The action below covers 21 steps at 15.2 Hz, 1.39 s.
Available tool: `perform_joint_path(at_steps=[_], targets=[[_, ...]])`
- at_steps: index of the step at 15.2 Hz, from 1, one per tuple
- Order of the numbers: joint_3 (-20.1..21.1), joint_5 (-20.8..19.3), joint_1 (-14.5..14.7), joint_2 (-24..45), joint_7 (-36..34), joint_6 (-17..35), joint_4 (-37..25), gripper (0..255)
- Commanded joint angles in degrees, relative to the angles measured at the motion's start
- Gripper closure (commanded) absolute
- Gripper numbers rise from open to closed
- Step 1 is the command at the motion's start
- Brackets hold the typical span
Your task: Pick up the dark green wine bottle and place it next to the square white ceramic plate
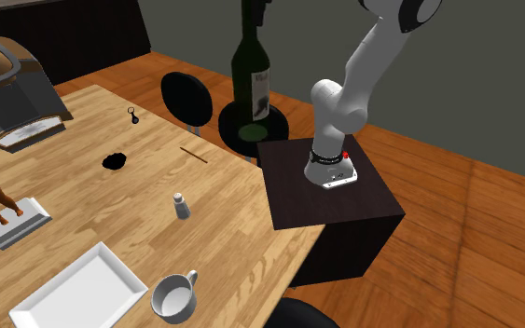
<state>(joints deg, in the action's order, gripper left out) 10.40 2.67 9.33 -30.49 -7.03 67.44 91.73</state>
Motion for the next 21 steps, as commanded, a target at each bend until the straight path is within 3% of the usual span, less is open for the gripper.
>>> perform_joint_path(at_steps=[1,11,21], targets=[[0.51,-0.13,-0.13,1.66,-0.26,3.63,1.87,255],[3.36,-1.68,-0.67,12.91,-2.4,17.59,4.72,255],[5.8,-5.73,-0.41,29.12,-5.51,27.57,-0.9,255]])
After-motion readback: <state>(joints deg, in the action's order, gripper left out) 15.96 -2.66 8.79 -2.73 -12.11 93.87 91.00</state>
